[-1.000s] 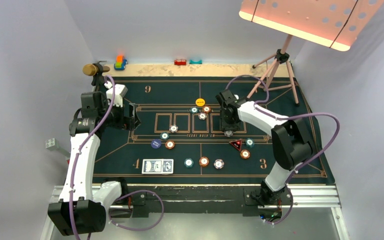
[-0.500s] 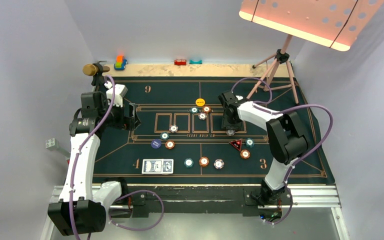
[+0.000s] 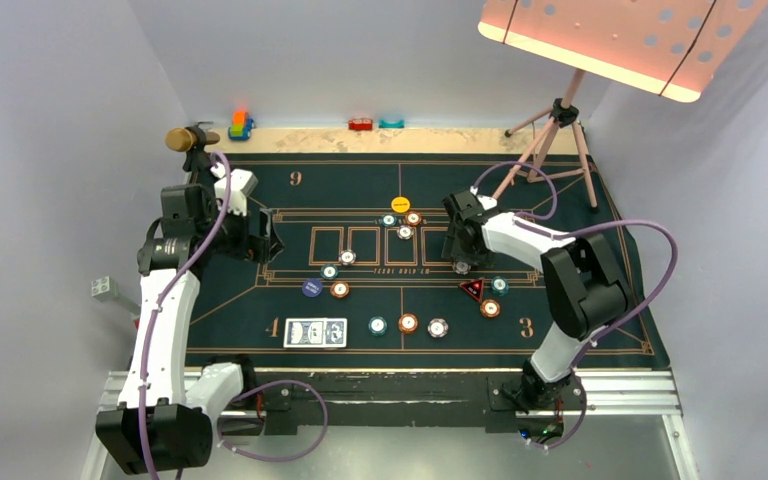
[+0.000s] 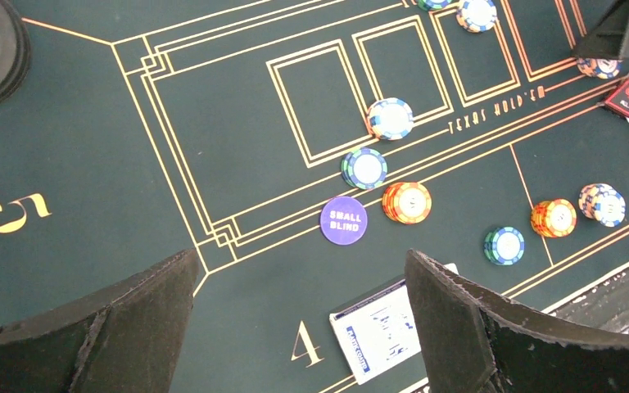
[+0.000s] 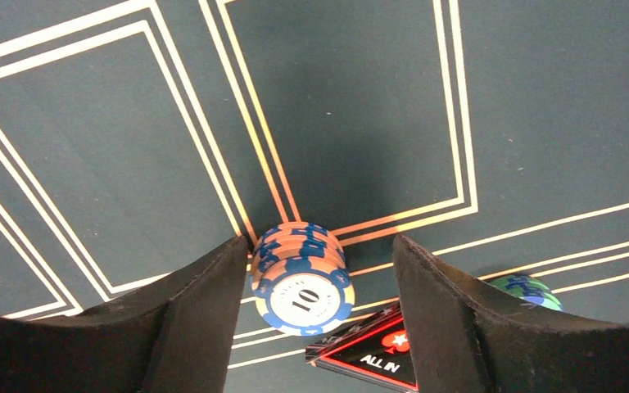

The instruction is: Distribute texas hold em gaming equipment

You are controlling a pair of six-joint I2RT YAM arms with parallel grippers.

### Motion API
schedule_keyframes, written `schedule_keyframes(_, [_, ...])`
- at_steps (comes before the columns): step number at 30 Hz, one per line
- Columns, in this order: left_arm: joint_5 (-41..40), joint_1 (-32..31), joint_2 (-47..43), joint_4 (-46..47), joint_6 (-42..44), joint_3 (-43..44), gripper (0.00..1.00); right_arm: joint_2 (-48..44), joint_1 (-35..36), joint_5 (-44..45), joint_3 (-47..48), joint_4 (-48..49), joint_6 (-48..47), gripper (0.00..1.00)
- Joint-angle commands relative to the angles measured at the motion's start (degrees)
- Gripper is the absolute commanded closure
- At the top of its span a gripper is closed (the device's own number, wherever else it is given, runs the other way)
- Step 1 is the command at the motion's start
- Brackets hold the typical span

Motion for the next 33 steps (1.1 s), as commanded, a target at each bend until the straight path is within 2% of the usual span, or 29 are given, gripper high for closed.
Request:
schedule_keyframes(1, [4.2,0.3,-2.0,-1.0,2.8,-0.4,0.00,-3.2,0.0,2.0,-0.9,-4.2,1.0,0.29])
schedule_keyframes(5, [6.6,-0.9,-1.9,-3.5,6.5,0.5,0.00,-7.6,0.2,3.6,0.7,-5.3,-0.3,0.28])
schedule_keyframes(10, [5.8,-6.9,-2.2,-7.5,14.9,0.6,0.00,-12.8,1.3,3.1,4.9,-7.8,-2.3,0.28])
schedule_keyframes(16, [9.0,-13.1,-3.0,-11.2,30.6,-5.5,0.00,-19.3,2.7,-2.7,6.6,-7.1,-5.2,0.28])
schedule_keyframes(21, [5.8,-17.4,1.5,-15.6,42.4,-9.2,0.00,-22.4,2.7,-6.1,5.4,-5.5,-6.9,0.28])
schedule_keyframes(26, [1.8,-23.0,1.1,-12.3,47.0,-14.6,0.00,-23.8,2.6,-9.9,4.3,-4.1,-6.9,0.27])
schedule_keyframes(33, [-2.1,-29.9,6.8,-8.7,46.7,-16.1,0.00,-23.6,2.6,-10.8,4.4,-3.5,-7.3,0.26])
